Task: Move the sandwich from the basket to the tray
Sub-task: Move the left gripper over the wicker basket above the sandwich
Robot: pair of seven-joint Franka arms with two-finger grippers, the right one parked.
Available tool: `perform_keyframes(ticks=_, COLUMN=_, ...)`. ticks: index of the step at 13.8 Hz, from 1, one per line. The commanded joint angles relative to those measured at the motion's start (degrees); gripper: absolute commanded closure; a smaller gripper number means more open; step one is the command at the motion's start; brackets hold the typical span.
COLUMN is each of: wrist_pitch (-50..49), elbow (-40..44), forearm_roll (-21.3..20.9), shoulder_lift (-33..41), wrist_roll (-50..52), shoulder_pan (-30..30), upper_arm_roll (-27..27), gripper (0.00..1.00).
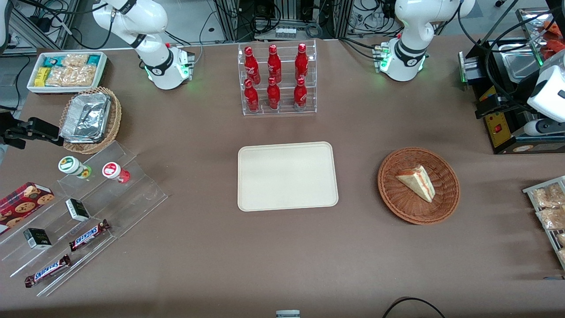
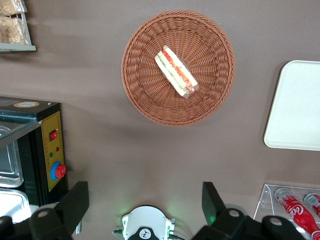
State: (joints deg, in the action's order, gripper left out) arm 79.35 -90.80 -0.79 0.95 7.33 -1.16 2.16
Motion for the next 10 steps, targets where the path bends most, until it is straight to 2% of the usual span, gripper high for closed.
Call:
perform_keyframes(ticks=1, wrist_pitch=0.1, elbow=0.5, forearm_roll=0.3, shoulder_lift=0.1, wrist_roll=-0.6, shoulder_pan=-0.2, upper_arm_roll=0.2, gripper=0.00)
perform_keyframes(ticks=4, wrist_pitch=0.1, elbow=-0.3, forearm_roll=0.2, shoulder_lift=-0.2, wrist_roll=-0.6, shoulder_pan=0.6, upper_arm_roll=0.7, gripper=0.00)
perform_keyframes(ticks=7, wrist_pitch=0.6, elbow=-0.7, forearm_roll=-0.2, shoulder_lift=-2.9, wrist_roll=-0.1, shoulder_pan=1.7, upper_arm_roll=4.2, gripper=0.00)
perform_keyframes(ticks=10, wrist_pitch=1.3, elbow=-1.0, forearm_roll=-0.2, shoulder_lift=-4.5, wrist_roll=0.3, shoulder_pan=1.9, upper_arm_roll=4.8, gripper=0.00)
